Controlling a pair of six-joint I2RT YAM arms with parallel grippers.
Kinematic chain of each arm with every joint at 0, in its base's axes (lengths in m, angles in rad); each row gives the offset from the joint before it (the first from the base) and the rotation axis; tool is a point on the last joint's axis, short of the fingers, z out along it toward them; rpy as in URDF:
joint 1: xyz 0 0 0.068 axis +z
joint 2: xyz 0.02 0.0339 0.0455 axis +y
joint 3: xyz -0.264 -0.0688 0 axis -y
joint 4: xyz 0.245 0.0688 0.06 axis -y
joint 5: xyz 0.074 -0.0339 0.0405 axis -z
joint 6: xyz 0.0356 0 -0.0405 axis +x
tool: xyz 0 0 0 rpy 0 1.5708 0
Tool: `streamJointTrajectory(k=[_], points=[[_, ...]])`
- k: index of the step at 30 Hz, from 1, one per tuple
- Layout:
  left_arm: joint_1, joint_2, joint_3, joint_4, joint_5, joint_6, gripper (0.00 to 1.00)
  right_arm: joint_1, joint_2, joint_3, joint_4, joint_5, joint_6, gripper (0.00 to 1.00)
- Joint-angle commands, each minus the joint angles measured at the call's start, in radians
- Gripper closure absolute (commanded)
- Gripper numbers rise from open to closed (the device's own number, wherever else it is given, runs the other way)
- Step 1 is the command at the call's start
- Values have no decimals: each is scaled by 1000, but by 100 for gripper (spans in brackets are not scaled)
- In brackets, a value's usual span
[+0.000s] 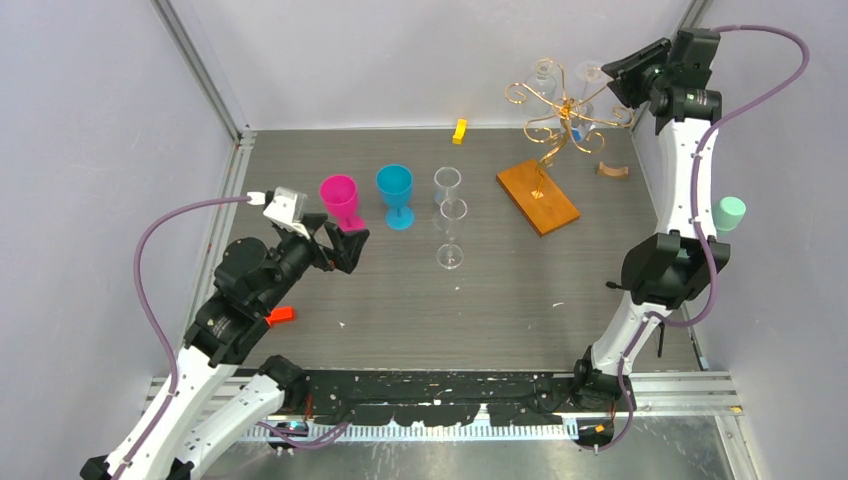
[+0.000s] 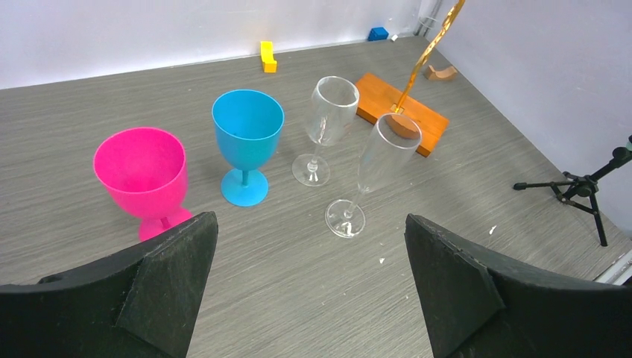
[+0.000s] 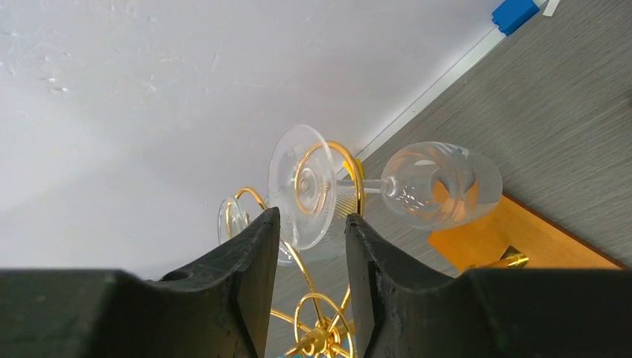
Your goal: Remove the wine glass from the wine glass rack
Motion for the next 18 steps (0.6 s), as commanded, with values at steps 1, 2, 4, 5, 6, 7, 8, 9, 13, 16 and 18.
streamJointTrajectory(k=[1, 2, 4, 5, 6, 7, 8, 9, 13, 16, 18], points=[[3, -11, 34, -1, 11, -15, 0, -4, 23, 19, 71, 3, 35, 57], [3, -11, 38, -2, 18, -17, 0, -4, 29, 26, 72, 0, 37, 57], [3, -17, 41, 2, 21, -18, 0, -4, 46, 42, 73, -10, 45, 58], [3, -19, 42, 3, 21, -18, 0, -4, 54, 48, 73, -11, 54, 58], [3, -18, 43, 2, 21, -18, 0, -3, 58, 51, 75, -12, 58, 58], [3, -19, 44, 2, 19, -18, 0, -4, 64, 52, 78, -14, 65, 59], [3, -20, 45, 1, 17, -16, 0, -3, 69, 50, 87, -18, 69, 59], [3, -19, 44, -2, 14, -16, 0, -3, 72, 48, 91, -19, 78, 60], [3, -20, 42, -8, 5, -12, 0, -3, 89, 44, 113, -47, 110, 63], [3, -22, 42, -11, -1, -10, 0, -4, 95, 32, 150, -72, 147, 66], [3, -23, 41, -13, -4, -9, 0, -4, 98, 28, 162, -79, 159, 69]])
